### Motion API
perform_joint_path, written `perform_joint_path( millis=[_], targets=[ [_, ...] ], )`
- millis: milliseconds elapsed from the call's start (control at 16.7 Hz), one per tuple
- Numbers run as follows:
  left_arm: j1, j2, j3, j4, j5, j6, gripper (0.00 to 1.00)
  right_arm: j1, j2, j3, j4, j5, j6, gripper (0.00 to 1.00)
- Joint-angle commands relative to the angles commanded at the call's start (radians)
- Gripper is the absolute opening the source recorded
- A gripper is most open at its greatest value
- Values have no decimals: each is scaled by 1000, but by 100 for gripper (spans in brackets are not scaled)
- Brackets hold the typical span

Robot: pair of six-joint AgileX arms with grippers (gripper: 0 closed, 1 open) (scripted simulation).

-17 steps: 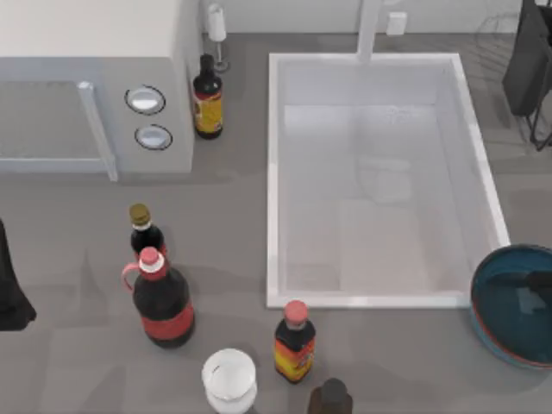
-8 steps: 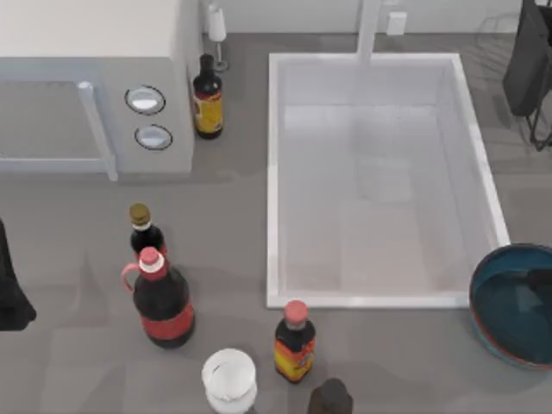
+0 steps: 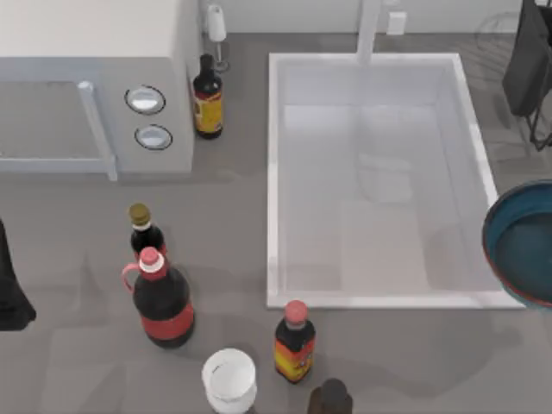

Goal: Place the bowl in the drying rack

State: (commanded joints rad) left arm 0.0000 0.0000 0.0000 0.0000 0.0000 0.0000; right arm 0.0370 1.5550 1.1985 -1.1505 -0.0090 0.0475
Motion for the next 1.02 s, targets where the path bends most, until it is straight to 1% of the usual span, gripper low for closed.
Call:
perform_joint_path(
  millis=[120, 240, 420, 780, 1020],
  targets=[
    [0, 0, 0, 0, 0, 0, 100, -2, -21, 117, -149, 0, -2, 0],
    [0, 0, 0, 0, 0, 0, 100, -4, -46, 217, -257, 0, -5, 0],
    [0, 0, 0, 0, 0, 0, 100, -5, -76, 300, -339, -1, -7, 0],
    [0, 0, 0, 0, 0, 0, 100, -2, -76, 304, -342, -2, -6, 0],
    [0, 0, 0, 0, 0, 0, 100, -58, -118, 284, -242, -55, -10, 0]
  ],
)
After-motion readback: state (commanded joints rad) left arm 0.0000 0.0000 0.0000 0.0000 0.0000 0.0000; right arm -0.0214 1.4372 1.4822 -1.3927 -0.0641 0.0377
